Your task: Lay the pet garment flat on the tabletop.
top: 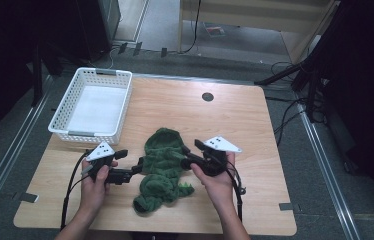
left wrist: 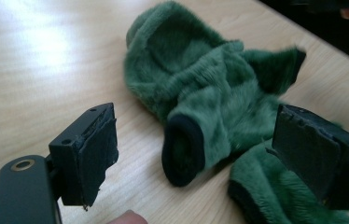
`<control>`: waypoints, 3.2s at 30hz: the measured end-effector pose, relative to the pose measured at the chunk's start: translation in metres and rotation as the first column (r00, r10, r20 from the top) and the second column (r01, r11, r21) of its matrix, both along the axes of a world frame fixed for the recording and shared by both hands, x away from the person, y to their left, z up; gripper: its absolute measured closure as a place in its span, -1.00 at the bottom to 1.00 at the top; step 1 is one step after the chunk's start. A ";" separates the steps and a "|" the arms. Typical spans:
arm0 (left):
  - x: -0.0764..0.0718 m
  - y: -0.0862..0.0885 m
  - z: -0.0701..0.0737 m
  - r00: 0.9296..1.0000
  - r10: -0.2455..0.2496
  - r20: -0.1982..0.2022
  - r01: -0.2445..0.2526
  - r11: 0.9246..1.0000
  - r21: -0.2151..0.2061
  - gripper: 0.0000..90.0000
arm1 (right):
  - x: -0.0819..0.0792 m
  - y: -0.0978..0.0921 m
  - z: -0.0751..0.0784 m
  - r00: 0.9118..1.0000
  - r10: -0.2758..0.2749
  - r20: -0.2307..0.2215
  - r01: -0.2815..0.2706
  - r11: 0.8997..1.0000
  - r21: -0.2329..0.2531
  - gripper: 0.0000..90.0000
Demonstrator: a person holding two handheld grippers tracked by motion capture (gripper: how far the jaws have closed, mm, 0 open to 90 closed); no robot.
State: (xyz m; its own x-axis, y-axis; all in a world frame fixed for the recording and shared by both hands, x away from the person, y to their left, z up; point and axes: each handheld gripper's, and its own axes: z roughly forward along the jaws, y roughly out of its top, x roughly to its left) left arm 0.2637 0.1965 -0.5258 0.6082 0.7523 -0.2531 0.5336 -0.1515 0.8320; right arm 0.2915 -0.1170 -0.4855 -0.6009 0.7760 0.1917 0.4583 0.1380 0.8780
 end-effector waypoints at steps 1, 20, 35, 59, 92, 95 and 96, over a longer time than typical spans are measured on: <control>0.000 -0.002 -0.001 1.000 -0.003 -0.005 0.003 1.000 0.015 -0.67 | -0.002 0.005 -0.004 0.999 0.035 -0.004 -0.035 0.999 -0.026 0.03; 0.007 -0.004 -0.017 0.978 -0.123 -0.167 0.133 0.990 0.051 0.97 | -0.001 0.005 -0.045 0.979 0.089 -0.186 -0.125 0.974 -0.191 0.74; 0.005 0.001 -0.017 0.958 -0.207 -0.197 0.219 0.975 0.041 0.74 | -0.008 -0.013 -0.044 0.966 0.136 -0.220 -0.175 0.970 -0.170 0.44; 0.086 -0.039 -0.007 0.985 0.144 -0.100 -0.123 0.975 0.187 1.00 | 0.072 0.010 -0.049 0.991 -0.017 -0.132 -0.010 0.979 -0.204 0.98; 0.104 -0.063 -0.004 1.000 0.014 -0.026 -0.007 0.970 0.244 0.49 | 0.072 -0.021 -0.057 0.995 0.022 -0.101 -0.045 0.973 -0.228 0.53; 0.103 -0.056 0.005 1.000 0.002 -0.011 0.000 0.985 0.173 0.27 | 0.067 -0.033 -0.043 0.993 0.076 -0.088 -0.090 0.982 -0.165 0.26; 0.103 -0.056 0.005 1.000 0.002 -0.011 0.000 0.985 0.173 0.25 | 0.067 -0.033 -0.043 0.993 0.076 -0.088 -0.090 0.982 -0.165 0.26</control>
State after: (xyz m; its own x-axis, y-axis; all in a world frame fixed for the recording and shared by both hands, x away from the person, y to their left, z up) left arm 0.3662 0.1406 -0.5213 0.6054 0.7859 -0.1258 0.5429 -0.2921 0.7874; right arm 0.3585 -0.1497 -0.5289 -0.6525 0.7492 0.1138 0.5080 0.3209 0.7994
